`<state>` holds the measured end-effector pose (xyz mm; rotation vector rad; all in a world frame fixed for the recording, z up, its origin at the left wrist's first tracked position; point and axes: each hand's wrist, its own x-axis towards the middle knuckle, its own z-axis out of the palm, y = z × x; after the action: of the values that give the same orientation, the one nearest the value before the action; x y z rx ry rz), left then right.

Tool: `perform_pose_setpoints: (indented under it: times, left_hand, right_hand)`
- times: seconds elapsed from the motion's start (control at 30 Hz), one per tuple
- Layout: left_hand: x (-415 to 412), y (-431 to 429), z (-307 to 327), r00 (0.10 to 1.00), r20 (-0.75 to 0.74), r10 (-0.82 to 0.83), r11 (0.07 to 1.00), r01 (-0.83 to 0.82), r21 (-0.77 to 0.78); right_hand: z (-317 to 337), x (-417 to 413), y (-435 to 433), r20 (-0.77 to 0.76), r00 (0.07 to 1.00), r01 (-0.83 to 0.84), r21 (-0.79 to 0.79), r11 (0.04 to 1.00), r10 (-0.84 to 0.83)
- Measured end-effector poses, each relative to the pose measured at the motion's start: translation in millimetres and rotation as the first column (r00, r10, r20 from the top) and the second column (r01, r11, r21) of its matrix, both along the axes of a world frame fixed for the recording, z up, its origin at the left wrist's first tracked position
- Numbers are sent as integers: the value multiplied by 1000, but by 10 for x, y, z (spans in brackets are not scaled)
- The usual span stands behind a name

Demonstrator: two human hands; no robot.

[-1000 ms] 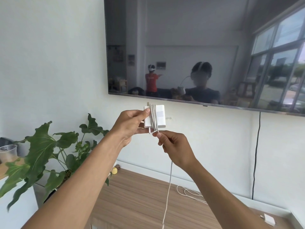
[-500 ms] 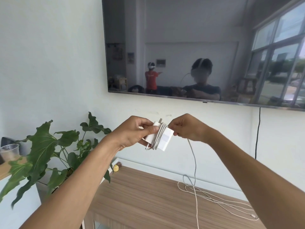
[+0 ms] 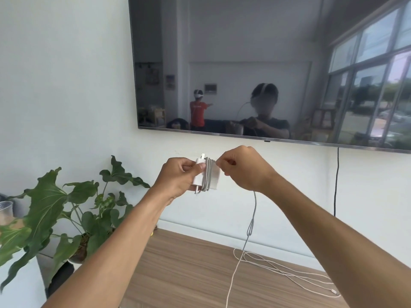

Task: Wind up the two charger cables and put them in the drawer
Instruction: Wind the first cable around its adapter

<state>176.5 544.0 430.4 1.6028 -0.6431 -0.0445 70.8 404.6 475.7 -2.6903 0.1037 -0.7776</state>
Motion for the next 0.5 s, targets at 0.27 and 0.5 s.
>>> perform_pose_setpoints:
  times: [0.27, 0.5]
  left_hand:
    - [-1, -54, 177, 977, -215, 5, 973, -54, -225]
    - [-90, -35, 263, 963, -241, -124, 963, 58, -264]
  right_hand:
    - [-490, -1, 76, 334, 934, -146, 21, 989, 131]
    - [-779, 60, 18, 295, 945, -248, 362, 899, 142]
